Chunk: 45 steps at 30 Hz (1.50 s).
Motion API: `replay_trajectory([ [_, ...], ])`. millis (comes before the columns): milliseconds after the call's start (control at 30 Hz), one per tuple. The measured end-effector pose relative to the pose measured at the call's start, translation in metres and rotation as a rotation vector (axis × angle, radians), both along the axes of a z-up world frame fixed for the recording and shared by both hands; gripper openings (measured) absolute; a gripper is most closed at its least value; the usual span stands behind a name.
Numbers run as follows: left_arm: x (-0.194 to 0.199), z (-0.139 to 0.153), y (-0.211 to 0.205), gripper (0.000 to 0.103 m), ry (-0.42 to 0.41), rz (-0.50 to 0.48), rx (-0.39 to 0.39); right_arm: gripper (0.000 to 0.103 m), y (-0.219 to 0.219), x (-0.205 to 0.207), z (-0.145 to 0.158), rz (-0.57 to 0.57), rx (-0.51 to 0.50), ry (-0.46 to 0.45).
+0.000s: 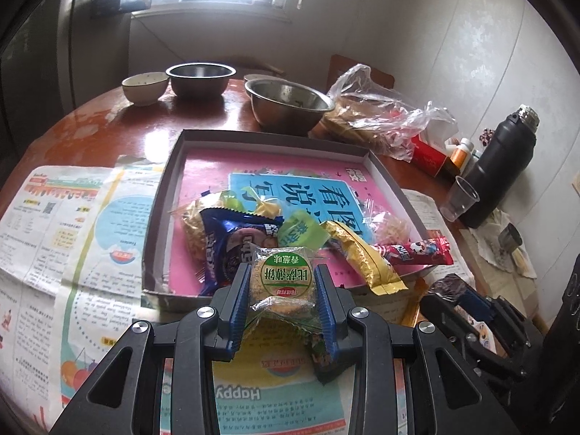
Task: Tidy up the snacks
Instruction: 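Grasp the round cake with the left tool while the right grasps the dark roll, then lower the round cake and dark roll into the grey box with both tools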
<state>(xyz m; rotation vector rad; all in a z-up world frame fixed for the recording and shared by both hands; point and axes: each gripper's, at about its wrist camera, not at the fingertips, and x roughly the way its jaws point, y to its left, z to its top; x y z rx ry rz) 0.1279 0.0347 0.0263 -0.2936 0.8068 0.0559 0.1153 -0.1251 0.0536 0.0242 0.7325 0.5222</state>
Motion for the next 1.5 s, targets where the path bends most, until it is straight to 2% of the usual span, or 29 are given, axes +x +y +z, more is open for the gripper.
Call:
replay_trajectory([
  [633,0.039,-0.010,-0.008,0.036,0.033,-0.060,0.008,0.040,0.027,0.044,-0.026,0.025,-0.044,0.067],
  [1500,0.068,-0.024,-0.019,0.035,0.073,-0.098,0.002,0.040,0.022,0.067,-0.039,0.002,-0.051,0.116],
])
